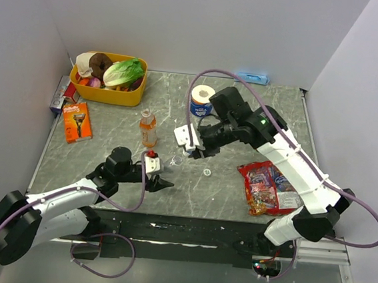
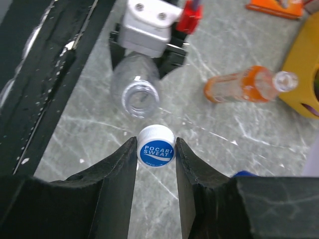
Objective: Screw on the bottle caps
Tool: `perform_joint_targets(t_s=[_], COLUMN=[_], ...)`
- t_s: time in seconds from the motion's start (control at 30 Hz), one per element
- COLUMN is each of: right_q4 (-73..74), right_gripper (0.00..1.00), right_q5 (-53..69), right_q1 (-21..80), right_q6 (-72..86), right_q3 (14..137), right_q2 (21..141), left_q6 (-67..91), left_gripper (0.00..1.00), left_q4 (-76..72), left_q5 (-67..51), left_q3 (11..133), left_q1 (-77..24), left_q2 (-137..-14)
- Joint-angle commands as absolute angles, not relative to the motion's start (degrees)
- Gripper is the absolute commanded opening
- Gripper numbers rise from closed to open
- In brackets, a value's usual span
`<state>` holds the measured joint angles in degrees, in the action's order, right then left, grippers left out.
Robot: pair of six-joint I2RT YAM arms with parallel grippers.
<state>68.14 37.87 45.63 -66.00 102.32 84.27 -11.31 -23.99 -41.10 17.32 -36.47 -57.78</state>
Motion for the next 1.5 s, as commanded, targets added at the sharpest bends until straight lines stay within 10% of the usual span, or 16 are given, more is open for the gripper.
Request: perform_joint_targets(t_s=[0.0, 1.47], right_q4=[71.8, 87.79], right_gripper=[0.3, 0.29], right_q5=[36.74, 26.19], right_q1=[48.16, 57.92], right_q6=[-67.41, -73.92], right_q3=[103.27, 113.99], right_q2=[84.9, 95.44], left_q6=[-11.16, -11.43], left_gripper=[0.01, 0.01], left_q4=[-33.75, -36.73], left_q5=[-42.28, -39.73], left_q3=[16.61, 15.12], left_q1=[-37.7, -38.5], left_q2=[-57.92, -57.39])
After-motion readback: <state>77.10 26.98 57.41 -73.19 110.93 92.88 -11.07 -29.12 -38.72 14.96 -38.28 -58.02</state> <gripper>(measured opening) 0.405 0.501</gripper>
